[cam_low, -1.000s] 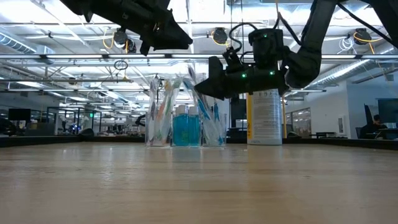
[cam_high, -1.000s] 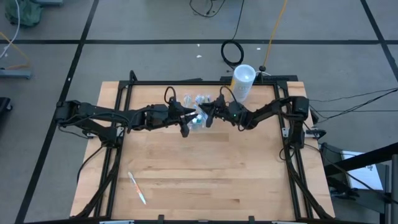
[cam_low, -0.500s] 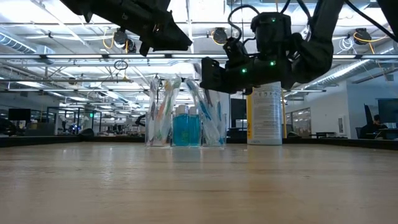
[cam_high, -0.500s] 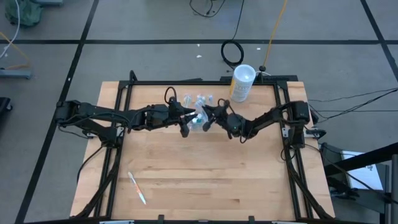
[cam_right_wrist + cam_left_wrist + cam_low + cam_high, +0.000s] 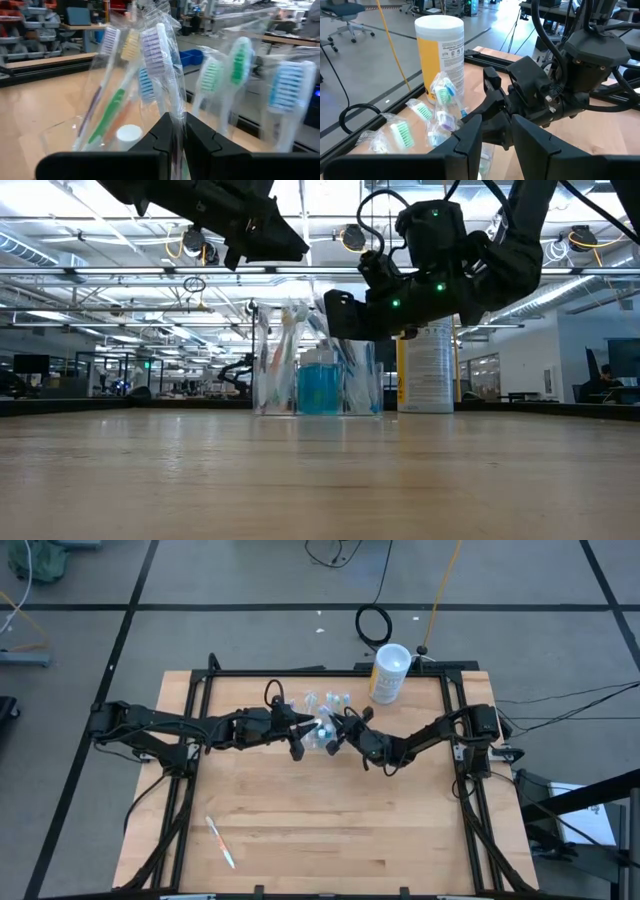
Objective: Pick & Place toothbrushing station
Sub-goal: Put the purple toothbrush into the transparent organizer, then put the orange toothbrush into transparent organizer
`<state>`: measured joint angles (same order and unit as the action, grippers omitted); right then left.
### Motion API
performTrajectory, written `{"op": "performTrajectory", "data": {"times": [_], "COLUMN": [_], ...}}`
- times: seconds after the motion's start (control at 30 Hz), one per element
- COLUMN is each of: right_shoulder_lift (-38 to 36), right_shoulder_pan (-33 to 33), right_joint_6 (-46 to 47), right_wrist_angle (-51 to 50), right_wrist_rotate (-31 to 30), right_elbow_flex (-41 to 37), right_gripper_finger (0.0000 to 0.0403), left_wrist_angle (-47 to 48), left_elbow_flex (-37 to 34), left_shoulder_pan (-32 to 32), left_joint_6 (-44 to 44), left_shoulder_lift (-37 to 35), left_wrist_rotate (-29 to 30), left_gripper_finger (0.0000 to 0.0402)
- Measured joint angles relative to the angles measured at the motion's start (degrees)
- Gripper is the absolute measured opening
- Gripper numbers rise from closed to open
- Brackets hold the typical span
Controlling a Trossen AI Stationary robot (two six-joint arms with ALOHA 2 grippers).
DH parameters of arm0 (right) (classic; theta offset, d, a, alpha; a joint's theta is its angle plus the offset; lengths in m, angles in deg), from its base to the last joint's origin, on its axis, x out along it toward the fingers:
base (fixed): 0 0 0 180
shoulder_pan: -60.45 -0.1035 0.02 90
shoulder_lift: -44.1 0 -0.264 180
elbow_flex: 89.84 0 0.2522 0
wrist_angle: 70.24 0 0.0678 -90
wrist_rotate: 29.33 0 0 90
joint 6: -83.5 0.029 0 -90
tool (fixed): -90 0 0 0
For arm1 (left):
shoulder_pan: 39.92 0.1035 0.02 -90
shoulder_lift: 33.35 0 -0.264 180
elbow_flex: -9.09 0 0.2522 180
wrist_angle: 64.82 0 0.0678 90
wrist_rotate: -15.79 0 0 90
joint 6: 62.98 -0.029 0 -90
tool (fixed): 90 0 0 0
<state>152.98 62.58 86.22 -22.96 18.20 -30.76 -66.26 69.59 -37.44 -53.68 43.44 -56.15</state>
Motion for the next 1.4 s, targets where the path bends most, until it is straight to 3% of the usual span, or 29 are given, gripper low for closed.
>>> {"op": "performTrajectory", "data": {"times": [0.17,0.53,0.8,0.87,1.03,1.2,1.4], "right_shoulder_lift": [0.0,-0.8,-8.2,-10.8,-18.2,-26.2,-35.1], "right_shoulder_pan": [0.0,-0.3,-4.4,-5.7,-7.8,-8.2,-8.2], "right_joint_6": [-0.1,-6.8,-13.8,-15.0,-17.4,-14.2,-10.5], "right_wrist_angle": [-1.6,-4.2,-13.2,-19.4,-32.7,-40.0,-48.5], "right_wrist_rotate": [-6.8,-8.6,-9.9,-9.8,-9.7,-9.5,-3.0], "right_elbow_flex": [0.0,-0.1,-0.1,-0.1,-0.2,-0.2,-0.1], "right_gripper_finger": [0.0034,0.0102,0.0139,0.0145,0.0155,0.0158,0.0158], "left_wrist_angle": [0.0,0.6,14.3,19.9,37.4,51.8,66.7], "left_elbow_flex": [0.0,0.0,0.0,0.1,3.2,3.4,3.3], "left_shoulder_pan": [0.0,-0.3,-4.0,-4.9,-5.3,-9.1,-20.2], "left_joint_6": [0.0,1.6,9.0,11.2,30.1,50.2,75.0], "left_shoulder_lift": [0.0,0.0,0.0,-0.4,-5.4,-9.1,-9.7], "left_wrist_rotate": [0.0,0.0,-0.4,-3.2,-17.4,-31.1,-27.7], "left_gripper_finger": [0.0111,0.0111,0.0111,0.0111,0.0111,0.0111,0.0111]}}
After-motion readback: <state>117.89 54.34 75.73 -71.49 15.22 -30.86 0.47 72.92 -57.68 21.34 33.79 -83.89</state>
